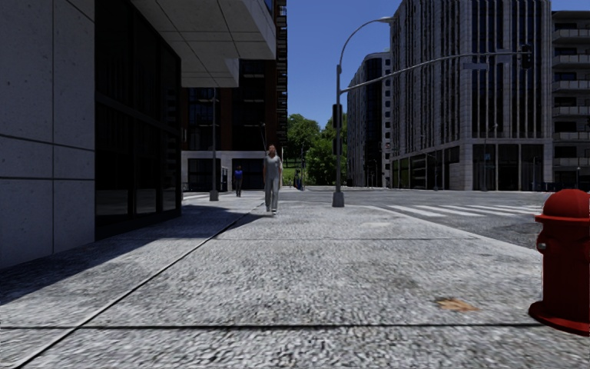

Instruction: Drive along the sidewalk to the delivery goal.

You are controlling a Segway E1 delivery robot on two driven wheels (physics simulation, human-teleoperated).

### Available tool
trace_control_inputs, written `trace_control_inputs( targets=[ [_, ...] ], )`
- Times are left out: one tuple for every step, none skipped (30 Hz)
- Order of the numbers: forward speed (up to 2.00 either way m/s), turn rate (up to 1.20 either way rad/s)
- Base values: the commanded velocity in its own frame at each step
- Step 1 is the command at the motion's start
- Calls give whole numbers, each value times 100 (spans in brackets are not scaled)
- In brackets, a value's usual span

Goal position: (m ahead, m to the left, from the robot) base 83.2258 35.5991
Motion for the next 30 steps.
trace_control_inputs(
  targets=[
    [200, 0],
    [200, 0],
    [200, 0],
    [200, 0],
    [200, -27],
    [200, -47],
    [200, -89],
    [200, -120],
    [200, -120],
    [200, -120],
    [200, -120],
    [200, -116],
    [200, -116],
    [200, -40],
    [200, -3],
    [200, -2],
    [200, -1],
    [200, -1],
    [200, 0],
    [200, 0],
    [200, 0],
    [200, 0],
    [200, 0],
    [200, 0],
    [200, 0],
    [200, 0],
    [200, 0],
    [200, 0],
    [200, 0],
    [200, 0]
  ],
)
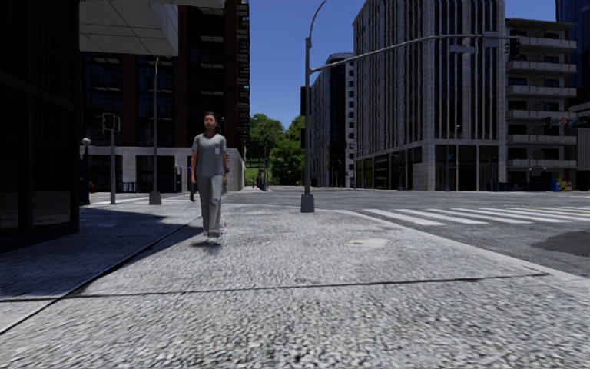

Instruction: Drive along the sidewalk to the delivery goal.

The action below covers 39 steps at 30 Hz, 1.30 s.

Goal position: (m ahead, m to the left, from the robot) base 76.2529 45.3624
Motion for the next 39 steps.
trace_control_inputs(
  targets=[
    [200, 0],
    [200, 0],
    [200, 0],
    [200, 0],
    [200, 0],
    [200, 0],
    [200, 0],
    [200, 0],
    [200, 0],
    [200, 0],
    [200, 0],
    [200, 0],
    [200, 0],
    [200, 0],
    [200, 0],
    [200, 0],
    [200, 0],
    [200, 0],
    [200, 0],
    [200, 0],
    [200, 0],
    [200, 0],
    [200, 0],
    [200, 0],
    [200, 0],
    [200, 0],
    [200, 0],
    [200, 0],
    [200, 0],
    [200, 0],
    [200, 0],
    [200, 0],
    [200, 0],
    [200, 21],
    [200, 64],
    [200, 64],
    [200, 91],
    [200, 120],
    [200, 120]
  ],
)
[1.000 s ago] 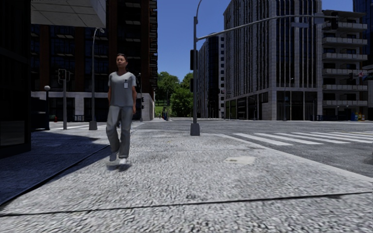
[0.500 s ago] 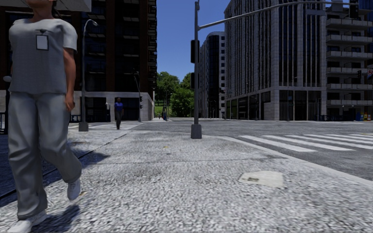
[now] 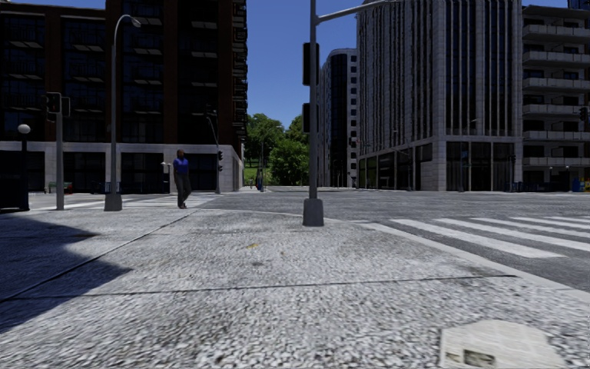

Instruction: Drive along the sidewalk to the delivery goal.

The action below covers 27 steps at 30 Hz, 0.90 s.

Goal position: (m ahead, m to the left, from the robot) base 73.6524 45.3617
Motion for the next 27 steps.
trace_control_inputs(
  targets=[
    [200, 120],
    [200, 120],
    [200, 120],
    [200, 120],
    [200, 120],
    [200, 120],
    [200, 120],
    [200, 120],
    [200, 120],
    [200, 120],
    [200, 120],
    [200, 120],
    [200, 120],
    [200, 120],
    [200, 120],
    [200, 107],
    [200, 59],
    [200, 34],
    [200, 34],
    [200, 14],
    [200, 3],
    [200, 0],
    [200, 0],
    [200, 0],
    [200, 0],
    [200, 0],
    [200, 0]
  ],
)
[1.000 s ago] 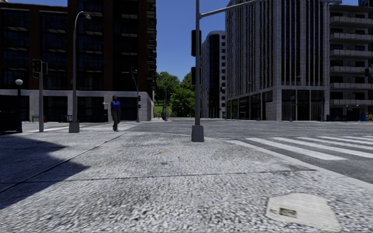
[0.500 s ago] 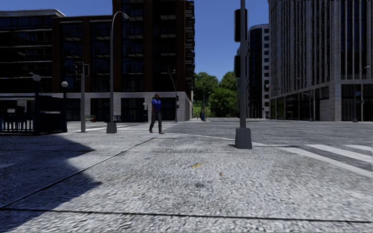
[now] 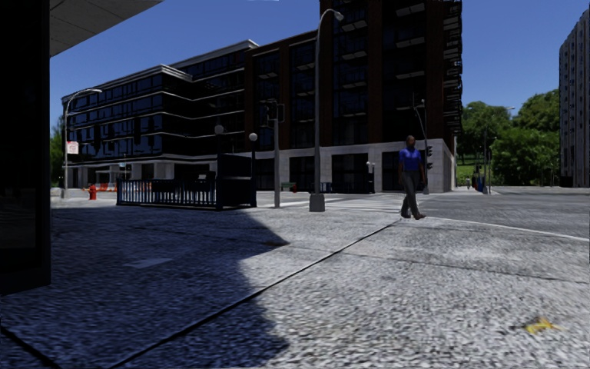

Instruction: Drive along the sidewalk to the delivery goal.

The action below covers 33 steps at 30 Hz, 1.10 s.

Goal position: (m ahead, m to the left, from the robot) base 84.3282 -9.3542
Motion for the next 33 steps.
trace_control_inputs(
  targets=[
    [200, 0],
    [200, 0],
    [200, 0],
    [200, 0],
    [200, 0],
    [200, 0],
    [200, 0],
    [200, 0],
    [200, 0],
    [200, 0],
    [200, 0],
    [200, 0],
    [200, 0],
    [200, 0],
    [200, 0],
    [200, 0],
    [200, 0],
    [200, 0],
    [200, 0],
    [200, 0],
    [200, 0],
    [200, 0],
    [200, 0],
    [200, 0],
    [200, 0],
    [200, 0],
    [200, 0],
    [200, -76],
    [200, -85],
    [200, -120],
    [200, -120],
    [200, -120],
    [200, -120]
  ],
)
